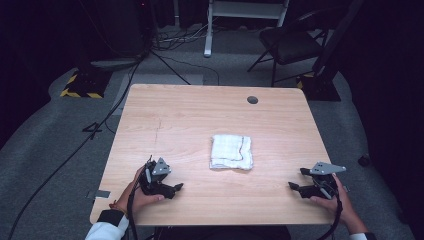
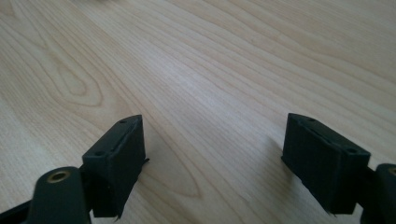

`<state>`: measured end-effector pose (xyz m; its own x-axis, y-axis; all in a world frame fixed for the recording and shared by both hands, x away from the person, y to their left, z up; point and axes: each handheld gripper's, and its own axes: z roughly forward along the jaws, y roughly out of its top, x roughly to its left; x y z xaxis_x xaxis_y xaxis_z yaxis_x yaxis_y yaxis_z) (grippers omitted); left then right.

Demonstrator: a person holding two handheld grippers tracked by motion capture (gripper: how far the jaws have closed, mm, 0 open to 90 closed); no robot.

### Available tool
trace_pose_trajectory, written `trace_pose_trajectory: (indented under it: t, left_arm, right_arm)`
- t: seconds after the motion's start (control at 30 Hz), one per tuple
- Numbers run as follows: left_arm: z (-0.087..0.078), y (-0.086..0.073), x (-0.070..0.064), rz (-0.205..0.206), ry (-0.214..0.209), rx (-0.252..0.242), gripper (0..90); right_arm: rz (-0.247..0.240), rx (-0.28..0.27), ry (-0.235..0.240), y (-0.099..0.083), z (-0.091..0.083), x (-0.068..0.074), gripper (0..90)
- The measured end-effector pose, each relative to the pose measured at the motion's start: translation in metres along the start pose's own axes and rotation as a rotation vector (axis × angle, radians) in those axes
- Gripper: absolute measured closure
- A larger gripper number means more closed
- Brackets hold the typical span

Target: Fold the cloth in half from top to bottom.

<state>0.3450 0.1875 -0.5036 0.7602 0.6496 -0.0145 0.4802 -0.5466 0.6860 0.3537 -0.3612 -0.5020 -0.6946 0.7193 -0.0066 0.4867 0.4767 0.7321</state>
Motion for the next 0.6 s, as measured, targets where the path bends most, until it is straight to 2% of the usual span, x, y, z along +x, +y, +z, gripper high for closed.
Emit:
trace_pose_trajectory:
  t: [0.1, 0.6]
  left_arm:
    - [-0.0001, -0.0002, -0.0004, -0.005, 0.0, 0.002, 13.7]
    - [0.0001, -0.0001, -0.0004, -0.002, 0.003, -0.001, 13.8]
  right_arm:
    - [0.023, -0.016, -0.018, -0.0046, -0.0028, -0.001, 21.7]
    - [0.027, -0.015, -0.027, -0.0049, -0.003, -0.0003, 20.8]
